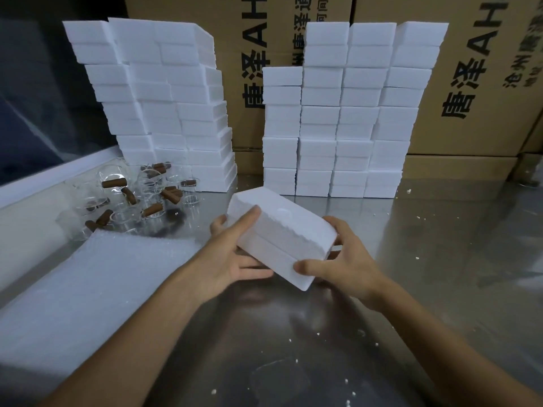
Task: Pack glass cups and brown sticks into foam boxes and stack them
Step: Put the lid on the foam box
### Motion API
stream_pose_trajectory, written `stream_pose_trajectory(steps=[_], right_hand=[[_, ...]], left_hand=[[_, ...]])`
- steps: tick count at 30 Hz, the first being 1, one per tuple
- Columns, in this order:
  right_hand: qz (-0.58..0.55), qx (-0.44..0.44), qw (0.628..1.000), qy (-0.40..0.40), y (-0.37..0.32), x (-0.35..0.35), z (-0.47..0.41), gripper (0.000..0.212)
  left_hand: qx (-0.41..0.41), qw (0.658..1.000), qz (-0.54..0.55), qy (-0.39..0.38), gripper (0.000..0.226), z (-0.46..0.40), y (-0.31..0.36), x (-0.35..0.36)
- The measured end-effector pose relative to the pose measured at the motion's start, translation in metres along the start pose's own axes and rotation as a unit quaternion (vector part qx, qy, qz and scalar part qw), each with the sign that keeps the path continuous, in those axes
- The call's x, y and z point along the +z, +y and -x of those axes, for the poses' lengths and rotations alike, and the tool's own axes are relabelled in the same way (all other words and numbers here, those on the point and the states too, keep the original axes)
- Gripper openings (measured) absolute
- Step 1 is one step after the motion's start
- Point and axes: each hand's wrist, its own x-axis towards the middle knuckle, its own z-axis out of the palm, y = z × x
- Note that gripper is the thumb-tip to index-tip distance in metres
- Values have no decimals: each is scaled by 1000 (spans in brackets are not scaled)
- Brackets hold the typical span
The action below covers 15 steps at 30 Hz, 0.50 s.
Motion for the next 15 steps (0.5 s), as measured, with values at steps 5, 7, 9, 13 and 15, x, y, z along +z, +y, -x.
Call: stream_pose_trajectory(steps=[5, 7, 9, 13, 15], right_hand=[[168, -62, 984, 8, -8, 15, 7, 116], [244, -137, 960, -5, -12, 20, 12, 116], [338, -243, 908, 35, -14, 25, 14, 107], [353, -341, 864, 116, -15, 30, 13, 90], [337, -343, 865, 142, -19, 27, 5, 90]], left_hand=[[58, 991, -31, 116, 75, -2, -5, 14], [59, 990, -34, 126, 70, -2, 4, 5], [34, 992, -36, 113, 72, -2, 9, -2], [7, 997, -33, 76, 80, -3, 6, -10], [47, 991, -35, 124, 52, -8, -3, -14]])
